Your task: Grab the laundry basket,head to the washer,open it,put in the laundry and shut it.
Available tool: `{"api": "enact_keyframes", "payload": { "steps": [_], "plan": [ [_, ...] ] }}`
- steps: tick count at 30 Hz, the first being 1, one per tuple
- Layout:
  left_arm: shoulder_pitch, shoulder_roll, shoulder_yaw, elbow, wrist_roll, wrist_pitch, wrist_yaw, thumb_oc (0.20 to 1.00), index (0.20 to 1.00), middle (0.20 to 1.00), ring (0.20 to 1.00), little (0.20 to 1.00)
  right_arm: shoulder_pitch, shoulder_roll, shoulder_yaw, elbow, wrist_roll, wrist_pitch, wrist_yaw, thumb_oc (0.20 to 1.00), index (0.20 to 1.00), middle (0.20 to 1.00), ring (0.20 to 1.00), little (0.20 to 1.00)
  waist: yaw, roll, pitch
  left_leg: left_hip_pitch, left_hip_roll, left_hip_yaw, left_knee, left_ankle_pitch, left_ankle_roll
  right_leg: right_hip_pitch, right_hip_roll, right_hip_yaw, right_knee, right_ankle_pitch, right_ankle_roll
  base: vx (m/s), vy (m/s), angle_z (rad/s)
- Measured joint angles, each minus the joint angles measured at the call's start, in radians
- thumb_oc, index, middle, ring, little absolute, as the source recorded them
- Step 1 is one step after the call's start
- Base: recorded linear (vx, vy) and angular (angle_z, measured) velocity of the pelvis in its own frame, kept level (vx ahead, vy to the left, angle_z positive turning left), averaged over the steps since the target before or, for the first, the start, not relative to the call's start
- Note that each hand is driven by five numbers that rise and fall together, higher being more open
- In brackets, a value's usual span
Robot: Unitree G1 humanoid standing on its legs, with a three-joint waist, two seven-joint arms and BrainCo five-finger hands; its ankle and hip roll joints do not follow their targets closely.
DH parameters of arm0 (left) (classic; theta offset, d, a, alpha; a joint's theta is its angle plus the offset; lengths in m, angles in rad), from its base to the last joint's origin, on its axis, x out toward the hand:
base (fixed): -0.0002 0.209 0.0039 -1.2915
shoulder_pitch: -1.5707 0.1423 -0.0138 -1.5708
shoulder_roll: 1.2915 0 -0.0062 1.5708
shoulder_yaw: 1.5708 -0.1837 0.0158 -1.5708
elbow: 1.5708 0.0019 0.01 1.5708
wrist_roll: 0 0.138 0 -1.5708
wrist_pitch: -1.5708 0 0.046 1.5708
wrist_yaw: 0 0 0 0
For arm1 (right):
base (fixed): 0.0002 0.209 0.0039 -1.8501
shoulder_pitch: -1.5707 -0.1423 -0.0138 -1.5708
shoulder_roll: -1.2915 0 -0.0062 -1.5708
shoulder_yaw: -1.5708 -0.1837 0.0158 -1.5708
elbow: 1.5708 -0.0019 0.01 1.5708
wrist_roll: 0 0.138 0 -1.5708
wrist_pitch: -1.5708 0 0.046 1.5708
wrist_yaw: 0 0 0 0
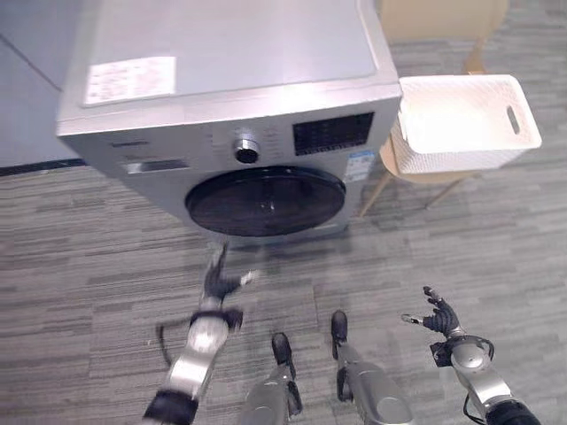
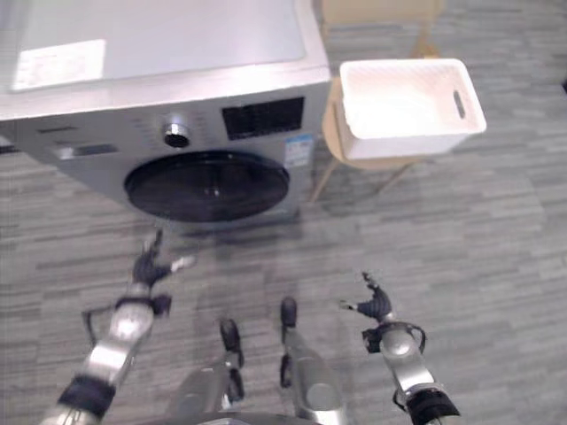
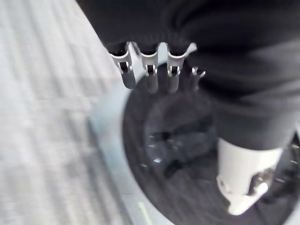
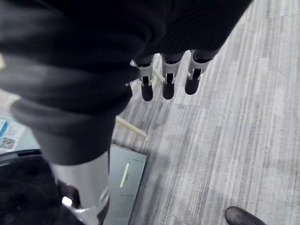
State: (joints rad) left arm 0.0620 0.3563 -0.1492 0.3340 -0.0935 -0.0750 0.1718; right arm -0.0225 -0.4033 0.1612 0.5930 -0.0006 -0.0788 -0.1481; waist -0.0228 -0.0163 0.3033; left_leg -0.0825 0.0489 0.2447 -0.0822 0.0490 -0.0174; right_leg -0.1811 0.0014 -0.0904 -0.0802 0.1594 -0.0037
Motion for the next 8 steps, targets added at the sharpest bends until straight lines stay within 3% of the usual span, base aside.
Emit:
{"api": "enact_keyframes", "payload": {
  "steps": [4, 8],
  "plan": [
    [0.117, 0.004, 0.040, 0.003, -0.023, 0.001, -0.072, 1.000, 1.000, 1.000, 1.000, 1.000, 0.011, 0.001, -0.021, 0.018, -0.002, 0.011, 0.014, 1.000, 1.000, 1.000, 1.000, 1.000, 0.017, 0.007, -0.032, 0.024, -0.004, -0.037, 0.001, 0.002, 0.003, 0.040, -0.008, -0.027, 0.000, -0.009, 0.008, 0.05, -0.021, 0.28],
    [0.147, 0.005, 0.042, 0.073, -0.022, 0.015, -0.114, 1.000, 1.000, 1.000, 1.000, 1.000, 0.042, 0.002, -0.028, 0.085, -0.029, 0.014, 0.023, 1.000, 1.000, 1.000, 1.000, 1.000, 0.027, 0.005, -0.116, 0.040, -0.008, -0.062, -0.004, -0.007, 0.004, 0.068, -0.014, -0.052, 0.000, -0.028, 0.012, 0.02, -0.003, 0.21]
  ]
}}
